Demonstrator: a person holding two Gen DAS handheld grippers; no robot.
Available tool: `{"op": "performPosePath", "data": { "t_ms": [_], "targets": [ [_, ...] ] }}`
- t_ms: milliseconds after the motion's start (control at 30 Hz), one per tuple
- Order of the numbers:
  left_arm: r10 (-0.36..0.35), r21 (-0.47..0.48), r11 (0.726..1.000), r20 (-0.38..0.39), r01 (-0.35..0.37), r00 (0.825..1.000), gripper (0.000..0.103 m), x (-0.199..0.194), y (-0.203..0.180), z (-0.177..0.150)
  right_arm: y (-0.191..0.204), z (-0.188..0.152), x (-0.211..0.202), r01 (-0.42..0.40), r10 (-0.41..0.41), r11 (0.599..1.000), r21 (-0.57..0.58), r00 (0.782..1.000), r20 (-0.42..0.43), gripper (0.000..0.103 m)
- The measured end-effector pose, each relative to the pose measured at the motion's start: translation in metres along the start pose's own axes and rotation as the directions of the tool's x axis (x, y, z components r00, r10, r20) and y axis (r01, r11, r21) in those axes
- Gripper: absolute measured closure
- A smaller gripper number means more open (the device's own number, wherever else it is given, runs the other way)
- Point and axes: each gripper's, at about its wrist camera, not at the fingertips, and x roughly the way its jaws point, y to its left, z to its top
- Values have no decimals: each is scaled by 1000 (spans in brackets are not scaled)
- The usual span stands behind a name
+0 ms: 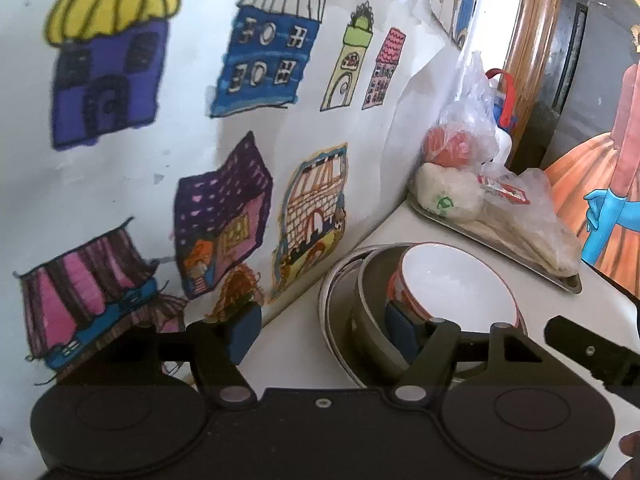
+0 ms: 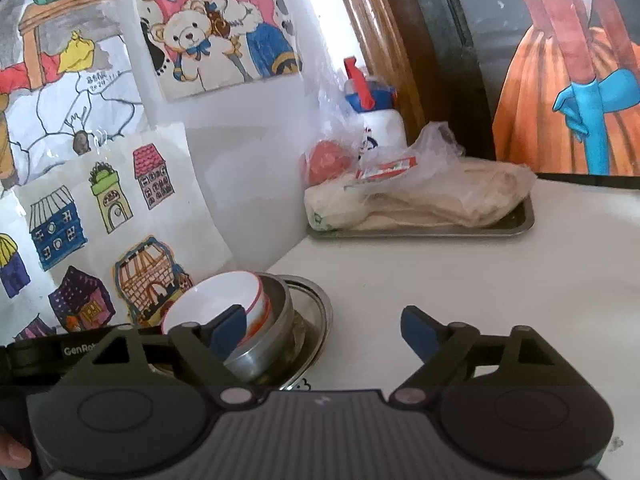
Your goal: Organize plates and bowls
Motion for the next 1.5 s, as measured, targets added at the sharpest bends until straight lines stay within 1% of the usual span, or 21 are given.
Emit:
{"op": "performPosePath", "data": {
  "t_ms": [33,100,167,233,333,500,567,667,767,867,1033,1333,1500],
  "targets": [
    [-3,3,1000,6,3,1000,27,-2,0,-1,1,-1,-3,1,-1,1000,-2,1000,4,12],
    [-16,8,1000,5,16,1000,25,-6,0,-3,4,-3,-8,0,0,1000,-8,1000,15,10],
    [-20,19,1000,19,20,1000,21,-11,0,-6,8,-5,-15,7,-6,1000,-21,1000,25,9],
    [-25,30,999,28,24,999,18,-15,-1,-9,11,-8,-23,16,-15,1000,-27,999,40,9],
    [-40,34,999,38,39,999,17,-21,-1,-12,15,-9,-36,26,-24,999,-39,998,58,5],
    [-74,59,996,33,72,997,16,-34,-2,-19,20,-15,-58,51,-45,997,-54,995,94,2],
    [-86,69,994,29,84,996,13,-40,-2,-24,21,-17,-65,54,-48,997,-59,994,98,1],
    [-103,77,992,24,101,994,12,-47,-2,-28,23,-24,-76,77,-69,994,-78,992,102,0],
    [-105,97,990,47,100,993,7,-58,-1,-32,22,-30,-87,91,-83,993,-69,991,106,0],
    [-110,129,987,91,98,990,3,-74,-1,-39,20,-35,-98,97,-91,994,-50,990,103,0],
    [-105,170,982,137,81,985,1,-97,1,-46,20,-43,-116,113,-108,992,-48,989,99,0],
    [-133,193,976,146,103,980,1,-128,8,-62,31,-56,-154,151,-146,988,-34,981,126,0],
    [-151,197,973,158,118,976,1,-144,12,-69,42,-67,-171,199,-193,979,-36,973,127,0]
  ]
}}
